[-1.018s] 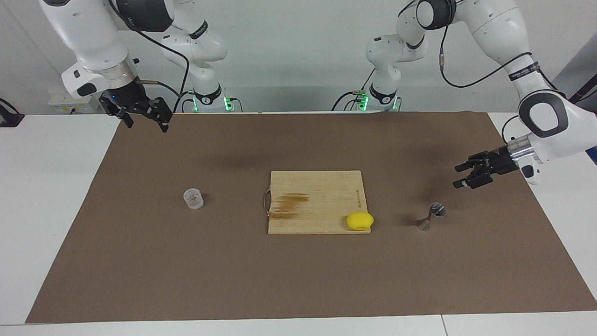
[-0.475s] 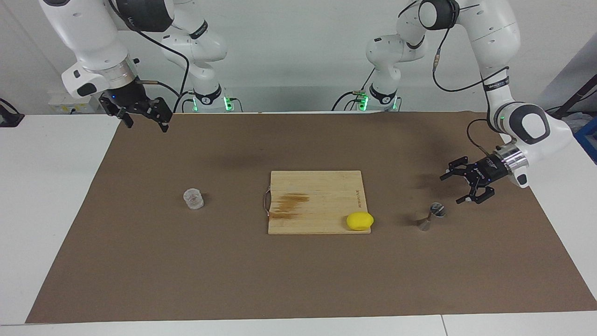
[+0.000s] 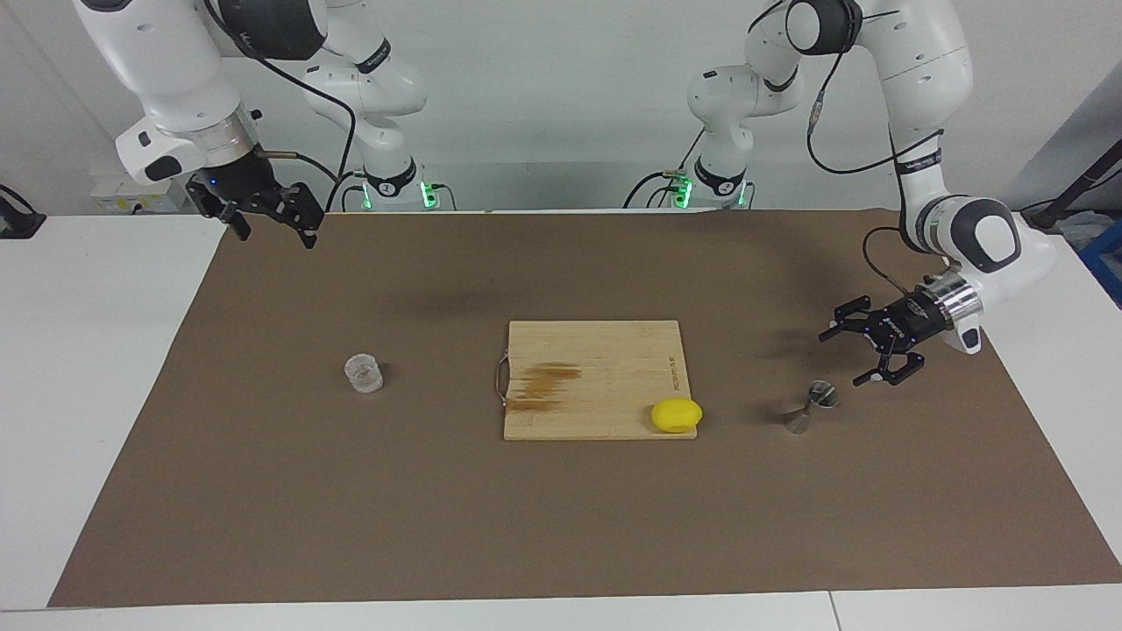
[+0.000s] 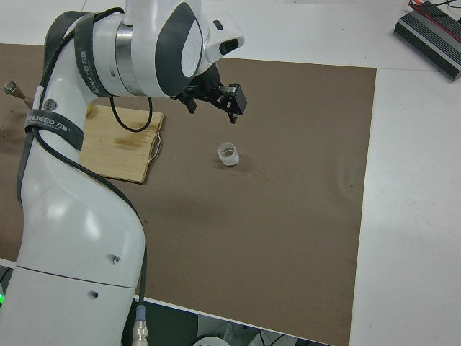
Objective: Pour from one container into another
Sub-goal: 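Move the left gripper toward the small metal cup, then close the left gripper around the metal cup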
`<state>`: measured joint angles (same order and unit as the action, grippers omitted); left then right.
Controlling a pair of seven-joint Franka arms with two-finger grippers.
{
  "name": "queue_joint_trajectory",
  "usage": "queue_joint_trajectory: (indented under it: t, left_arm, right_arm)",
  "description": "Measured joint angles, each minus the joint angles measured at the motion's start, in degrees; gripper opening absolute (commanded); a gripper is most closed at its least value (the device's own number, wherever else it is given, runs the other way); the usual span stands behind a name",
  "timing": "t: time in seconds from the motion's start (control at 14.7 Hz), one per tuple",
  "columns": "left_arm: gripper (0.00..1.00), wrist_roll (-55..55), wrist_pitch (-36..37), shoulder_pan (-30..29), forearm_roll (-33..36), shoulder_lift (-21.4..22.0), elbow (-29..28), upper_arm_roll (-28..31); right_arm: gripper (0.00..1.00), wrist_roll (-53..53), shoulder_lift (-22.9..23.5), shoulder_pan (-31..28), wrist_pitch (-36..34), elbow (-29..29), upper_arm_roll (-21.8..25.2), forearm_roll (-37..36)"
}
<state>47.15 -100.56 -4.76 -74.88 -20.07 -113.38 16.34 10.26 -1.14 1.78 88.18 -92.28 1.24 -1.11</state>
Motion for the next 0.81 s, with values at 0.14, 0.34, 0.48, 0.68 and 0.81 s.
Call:
queue_joint_trajectory:
  t: [0.14, 0.34, 0.48, 0.68, 0.81]
  left_arm:
    - [1.00, 0.00, 0.00, 0.00, -1.16, -0.13, -0.58, -0.20]
    - [1.00, 0.00, -0.02, 0.01, -2.40, -0.34, -0.68, -0.63]
    - [1.00, 0.00, -0.24, 0.29, -4.07, -0.61, -0.70, -0.90]
    - [1.00, 0.00, -1.47, 1.54, -6.25, -1.17, -0.69, -0.94]
    - [1.00, 0.00, -2.79, 2.34, -7.47, -1.31, -0.69, -1.01]
  right_arm:
    - [1.00, 0.00, 0.00, 0.00, 0.00, 0.00, 0.00, 0.00]
    - [1.00, 0.00, 0.00, 0.00, 0.00, 0.00, 0.00, 0.00]
    - [1.00, 0.00, 0.00, 0.00, 0.00, 0.00, 0.00, 0.00]
    - [1.00, 0.00, 0.00, 0.00, 0.00, 0.00, 0.00, 0.00]
    - [1.00, 0.00, 0.00, 0.00, 0.00, 0.00, 0.00, 0.00]
